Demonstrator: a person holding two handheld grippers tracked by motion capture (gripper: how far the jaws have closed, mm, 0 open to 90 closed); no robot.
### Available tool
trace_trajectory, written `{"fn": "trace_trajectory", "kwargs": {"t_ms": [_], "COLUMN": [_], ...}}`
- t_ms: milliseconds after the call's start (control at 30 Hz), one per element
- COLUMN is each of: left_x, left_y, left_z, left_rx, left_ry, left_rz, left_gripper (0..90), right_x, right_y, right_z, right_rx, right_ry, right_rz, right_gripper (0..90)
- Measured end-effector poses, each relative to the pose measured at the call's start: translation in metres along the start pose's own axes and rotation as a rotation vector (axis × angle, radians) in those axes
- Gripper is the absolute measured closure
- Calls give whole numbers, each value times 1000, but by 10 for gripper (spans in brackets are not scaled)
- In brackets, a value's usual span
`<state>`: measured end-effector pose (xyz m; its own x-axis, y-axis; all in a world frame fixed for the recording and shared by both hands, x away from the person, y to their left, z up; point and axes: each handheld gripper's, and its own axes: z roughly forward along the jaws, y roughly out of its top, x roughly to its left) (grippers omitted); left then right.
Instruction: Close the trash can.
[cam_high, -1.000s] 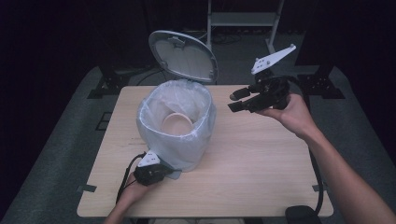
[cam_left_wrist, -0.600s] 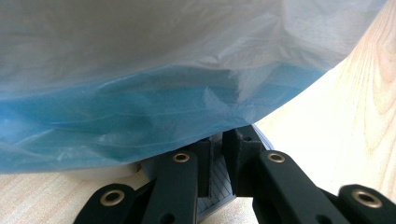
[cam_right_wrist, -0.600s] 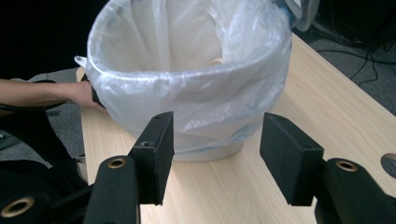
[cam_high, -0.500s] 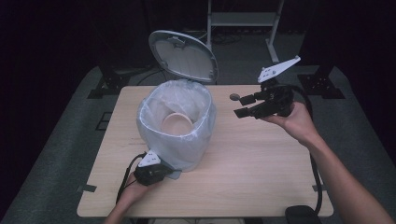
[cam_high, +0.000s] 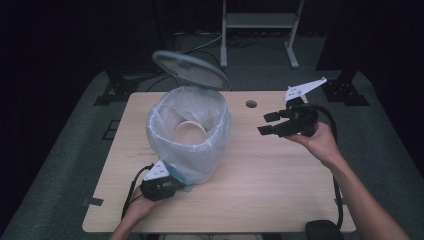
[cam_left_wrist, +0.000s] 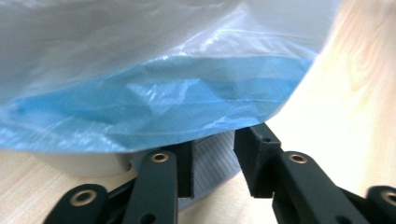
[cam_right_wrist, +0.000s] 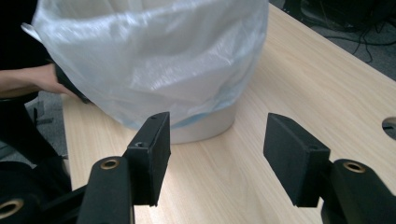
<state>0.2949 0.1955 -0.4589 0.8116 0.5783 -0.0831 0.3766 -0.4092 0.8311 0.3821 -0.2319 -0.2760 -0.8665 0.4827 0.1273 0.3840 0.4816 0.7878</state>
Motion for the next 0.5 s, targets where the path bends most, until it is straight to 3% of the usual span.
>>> {"fn": "trace_trajectory", "kwargs": {"t_ms": [200, 500], "left_x": [1, 6], "left_y": [-2, -3], "left_z": [-17, -29], "left_rx": [-40, -44], "left_ry": [10, 57], "left_rz": [-12, -17], "left_gripper": [658, 608], "right_x": [-11, -21], "right_y": [-30, -68], "right_z": [8, 10], "right_rx": [-3, -36], "right_ry": [-36, -82], "right_rz": [48, 118], "right_gripper": [381, 361]}}
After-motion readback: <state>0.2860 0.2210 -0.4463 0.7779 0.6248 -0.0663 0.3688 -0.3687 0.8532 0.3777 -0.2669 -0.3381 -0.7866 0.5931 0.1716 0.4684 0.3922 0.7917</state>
